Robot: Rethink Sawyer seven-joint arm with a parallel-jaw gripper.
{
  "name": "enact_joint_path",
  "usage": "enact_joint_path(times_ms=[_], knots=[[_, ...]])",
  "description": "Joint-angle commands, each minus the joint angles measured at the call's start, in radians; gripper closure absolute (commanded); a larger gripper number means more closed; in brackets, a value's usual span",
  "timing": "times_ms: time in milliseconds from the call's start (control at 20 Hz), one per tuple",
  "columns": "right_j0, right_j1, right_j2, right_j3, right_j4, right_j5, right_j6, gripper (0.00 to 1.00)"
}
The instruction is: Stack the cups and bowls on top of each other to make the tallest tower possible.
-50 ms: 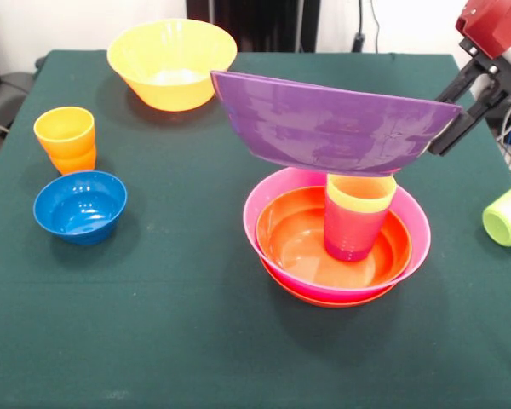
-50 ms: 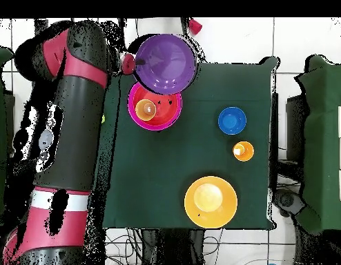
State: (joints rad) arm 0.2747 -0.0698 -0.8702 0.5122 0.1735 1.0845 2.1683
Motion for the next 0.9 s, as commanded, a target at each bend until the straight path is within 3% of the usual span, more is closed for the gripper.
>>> enact_joint_path(times_ms=[50, 300, 450, 600, 900], knots=[[0.018, -0.008, 0.04, 0.126, -0.092, -0.034, 0.062, 1.0], [0.016, -0.009, 0.055, 0.13, -0.079, -0.046, 0.059, 1.0], [0.006, -0.009, 0.067, 0.119, -0.078, -0.012, -0.015, 1.0], [0.001, 0.01, 0.045, 0.081, -0.103, 0.087, -0.137, 1.0], [0.027, 0.042, -0.014, 0.056, -0.168, 0.058, -0.112, 1.0]])
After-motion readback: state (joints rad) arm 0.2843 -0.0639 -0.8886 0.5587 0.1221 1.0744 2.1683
